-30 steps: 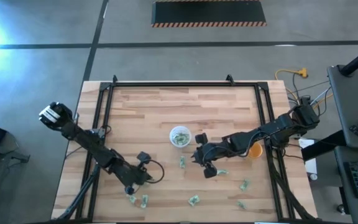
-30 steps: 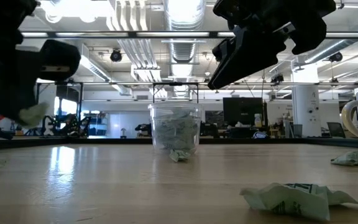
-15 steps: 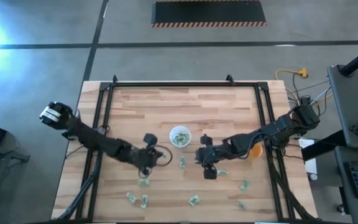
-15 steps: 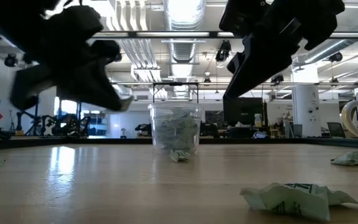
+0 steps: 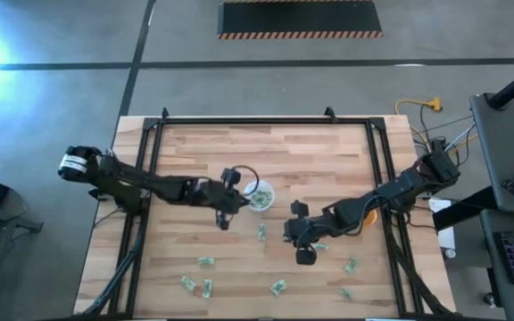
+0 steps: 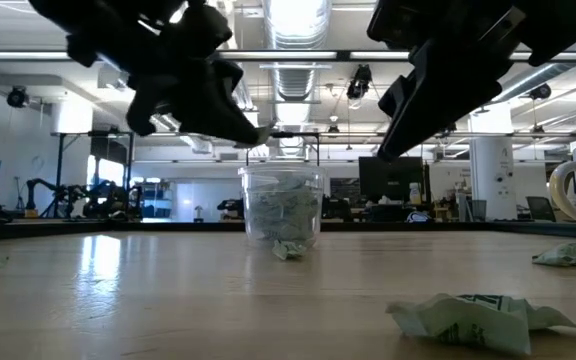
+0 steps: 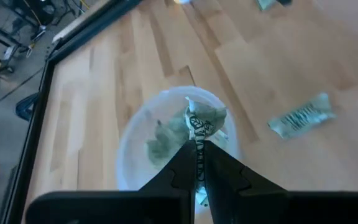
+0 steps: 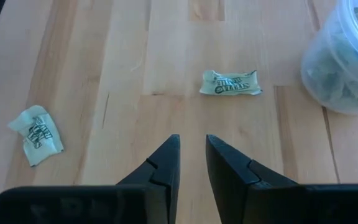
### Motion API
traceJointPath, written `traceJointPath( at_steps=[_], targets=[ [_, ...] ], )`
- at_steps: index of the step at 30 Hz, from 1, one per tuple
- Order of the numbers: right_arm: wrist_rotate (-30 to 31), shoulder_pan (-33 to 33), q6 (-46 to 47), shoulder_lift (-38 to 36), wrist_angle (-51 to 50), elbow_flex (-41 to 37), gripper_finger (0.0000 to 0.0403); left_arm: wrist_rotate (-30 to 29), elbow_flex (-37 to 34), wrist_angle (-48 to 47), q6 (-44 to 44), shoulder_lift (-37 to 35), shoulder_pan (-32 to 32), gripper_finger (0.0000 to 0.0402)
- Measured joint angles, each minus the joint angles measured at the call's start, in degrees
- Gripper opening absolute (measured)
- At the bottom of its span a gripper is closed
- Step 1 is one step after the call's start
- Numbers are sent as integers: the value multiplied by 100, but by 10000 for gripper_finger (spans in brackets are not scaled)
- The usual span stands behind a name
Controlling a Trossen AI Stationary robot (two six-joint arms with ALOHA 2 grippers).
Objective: Pick and place Stevia / Truvia into bins
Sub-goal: Put the light green stevia packet into the transparent container
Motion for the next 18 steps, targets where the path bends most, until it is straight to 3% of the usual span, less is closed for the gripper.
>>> traceJointPath(
  at_steps=[6,14,18],
  targets=[
    [17,-2,-7,0,2,0,70,488,80,239,-4,157,451,8],
    [15,-2,-24,0,-19,-16,66,529,176,574,135,694,517,10],
    [15,-2,-24,0,-21,-37,65,563,257,576,199,865,515,36]
  ],
)
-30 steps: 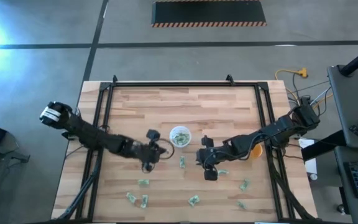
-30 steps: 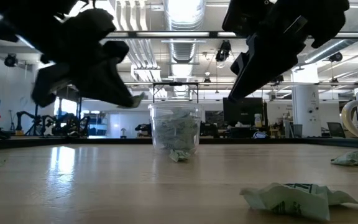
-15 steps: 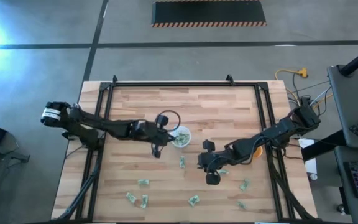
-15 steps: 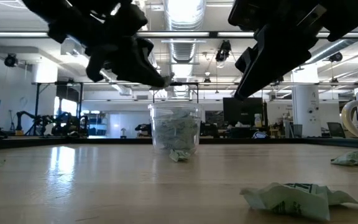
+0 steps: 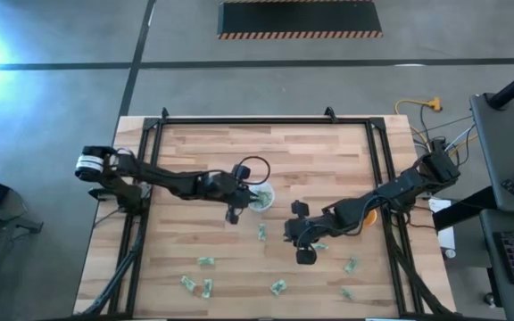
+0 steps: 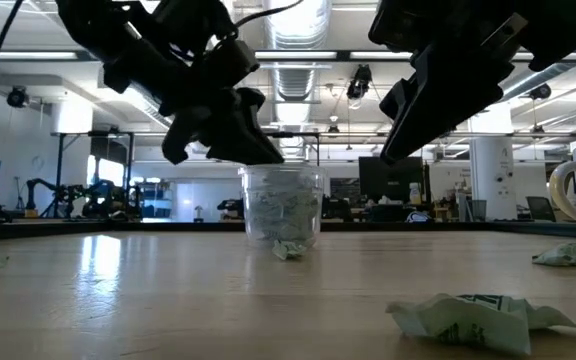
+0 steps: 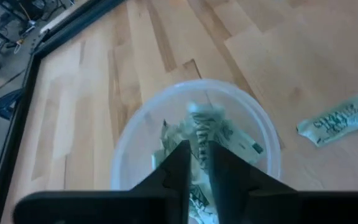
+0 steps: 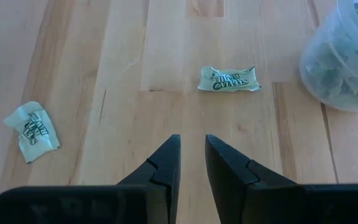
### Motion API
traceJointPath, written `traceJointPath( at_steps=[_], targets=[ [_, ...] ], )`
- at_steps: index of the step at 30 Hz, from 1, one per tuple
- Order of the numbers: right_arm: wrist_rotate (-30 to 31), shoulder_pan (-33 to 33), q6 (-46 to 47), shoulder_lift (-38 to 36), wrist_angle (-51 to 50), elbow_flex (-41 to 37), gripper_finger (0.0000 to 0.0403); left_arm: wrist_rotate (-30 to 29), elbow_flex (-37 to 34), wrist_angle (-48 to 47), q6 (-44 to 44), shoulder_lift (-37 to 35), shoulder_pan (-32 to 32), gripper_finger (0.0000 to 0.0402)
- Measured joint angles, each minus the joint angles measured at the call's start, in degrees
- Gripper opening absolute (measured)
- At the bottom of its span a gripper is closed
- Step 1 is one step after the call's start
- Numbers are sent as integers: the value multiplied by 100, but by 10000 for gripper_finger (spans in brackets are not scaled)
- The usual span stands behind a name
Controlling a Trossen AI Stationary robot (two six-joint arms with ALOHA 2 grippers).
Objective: Pick and place Stevia / Truvia into bins
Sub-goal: Put the light green stevia packet into the transparent container
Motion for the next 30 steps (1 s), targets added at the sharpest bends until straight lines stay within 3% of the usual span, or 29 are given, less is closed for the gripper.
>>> traceJointPath(
  at_steps=[7,12,24,30],
  targets=[
    [0,-2,-31,92,63,-65,72,-2,24,-7,41,-26,-17,123],
    [-8,-1,-369,90,663,-288,78,-4,26,-132,-104,-539,-193,162],
    [-9,-2,-1885,81,2359,-649,77,-15,9,-2111,-796,-2731,-1042,173],
    [-12,-42,-2240,288,3021,-700,79,-42,-107,-2596,-1164,-3655,-1536,173]
  ],
)
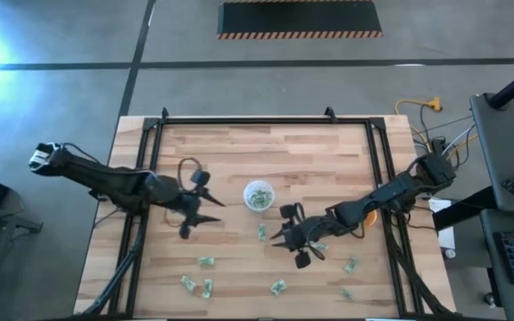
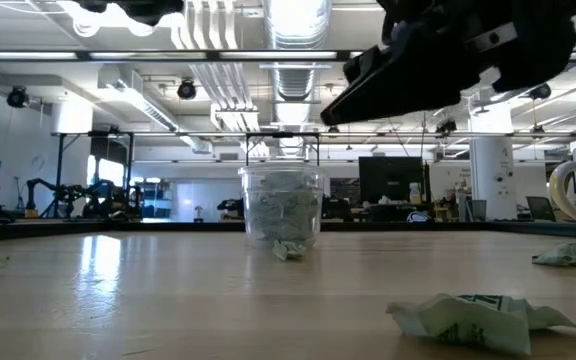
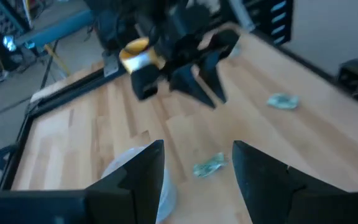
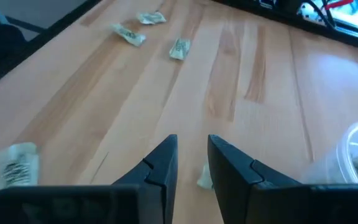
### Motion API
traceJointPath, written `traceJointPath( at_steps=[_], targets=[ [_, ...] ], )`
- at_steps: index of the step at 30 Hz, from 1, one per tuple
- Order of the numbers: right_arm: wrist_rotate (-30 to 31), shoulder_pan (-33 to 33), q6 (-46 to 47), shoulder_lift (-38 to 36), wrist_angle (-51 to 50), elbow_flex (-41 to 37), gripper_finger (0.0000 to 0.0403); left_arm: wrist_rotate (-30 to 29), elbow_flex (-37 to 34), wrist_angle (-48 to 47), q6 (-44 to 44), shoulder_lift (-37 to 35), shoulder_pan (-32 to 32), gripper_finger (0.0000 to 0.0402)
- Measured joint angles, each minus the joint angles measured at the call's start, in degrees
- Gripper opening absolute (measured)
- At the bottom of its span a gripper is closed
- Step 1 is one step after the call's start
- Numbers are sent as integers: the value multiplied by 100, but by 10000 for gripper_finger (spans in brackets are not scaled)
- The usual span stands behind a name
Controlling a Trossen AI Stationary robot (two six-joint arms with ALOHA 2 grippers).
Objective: Pick and place Stevia / Truvia into bins
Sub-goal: Put the light green stevia packet into the transparent container
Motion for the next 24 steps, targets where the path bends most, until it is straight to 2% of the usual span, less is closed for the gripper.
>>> traceJointPath(
  at_steps=[4,11,18,24],
  targets=[
    [-3,-171,-154,548,410,161,72,-53,-161,-34,-6,-469,-244,173],
    [7,-520,63,1071,-91,773,68,-102,-231,-112,-101,-843,-467,173],
    [6,-573,378,1218,-853,1204,64,-238,-250,-108,-148,-829,-472,173],
    [10,-558,838,1224,-889,1215,63,-256,-256,-120,-148,-806,-472,173]
  ],
)
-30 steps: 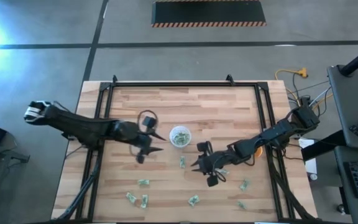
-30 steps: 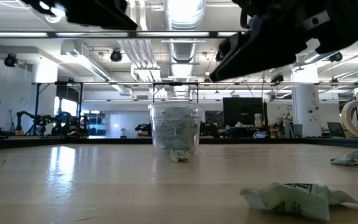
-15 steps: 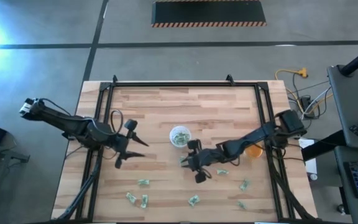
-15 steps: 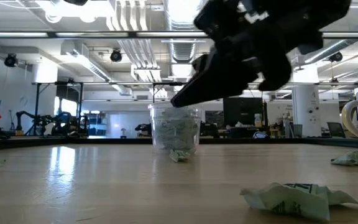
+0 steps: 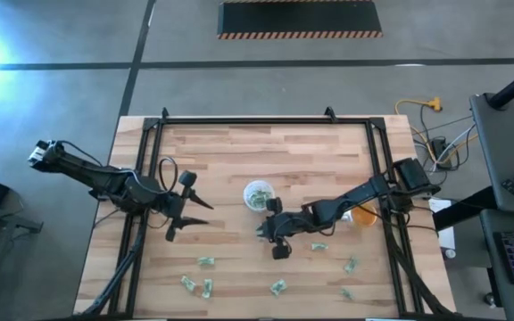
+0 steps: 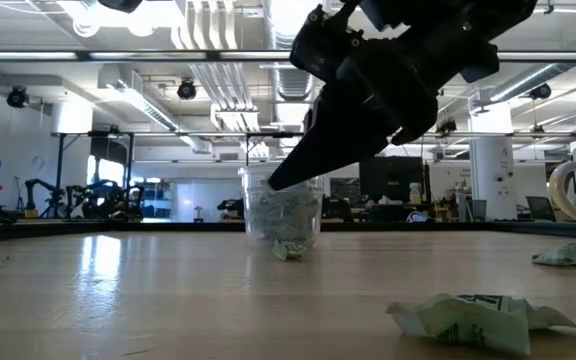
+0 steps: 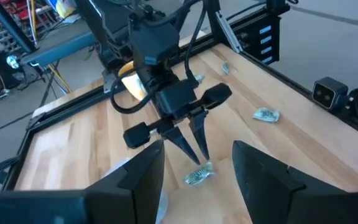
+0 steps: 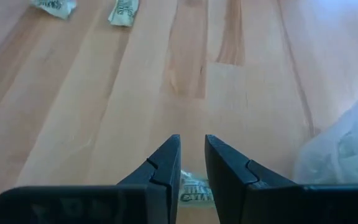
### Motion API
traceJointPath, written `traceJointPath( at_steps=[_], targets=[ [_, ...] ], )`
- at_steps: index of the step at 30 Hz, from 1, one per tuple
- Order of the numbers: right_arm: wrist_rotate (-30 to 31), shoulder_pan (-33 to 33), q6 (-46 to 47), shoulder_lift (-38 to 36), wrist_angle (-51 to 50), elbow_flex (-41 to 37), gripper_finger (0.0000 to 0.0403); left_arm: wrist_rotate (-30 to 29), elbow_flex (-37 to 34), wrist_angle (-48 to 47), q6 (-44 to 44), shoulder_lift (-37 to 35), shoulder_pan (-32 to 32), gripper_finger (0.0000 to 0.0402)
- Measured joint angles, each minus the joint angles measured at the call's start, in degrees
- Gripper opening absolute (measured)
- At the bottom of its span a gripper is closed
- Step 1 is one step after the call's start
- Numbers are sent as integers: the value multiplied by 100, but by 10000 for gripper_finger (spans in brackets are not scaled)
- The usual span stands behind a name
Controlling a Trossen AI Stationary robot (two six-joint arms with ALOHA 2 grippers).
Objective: Pick and place Stevia / Truvia into bins
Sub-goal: Put the light green stevia packet into the transparent container
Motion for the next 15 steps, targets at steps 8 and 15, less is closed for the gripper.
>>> traceJointPath(
  at_steps=[8,15],
  targets=[
    [668,161,377,362,-31,66,63,-3,0,24,-7,21,-11,173],
    [758,173,544,409,-4,198,63,-2,-5,8,-13,28,-33,173]
  ],
)
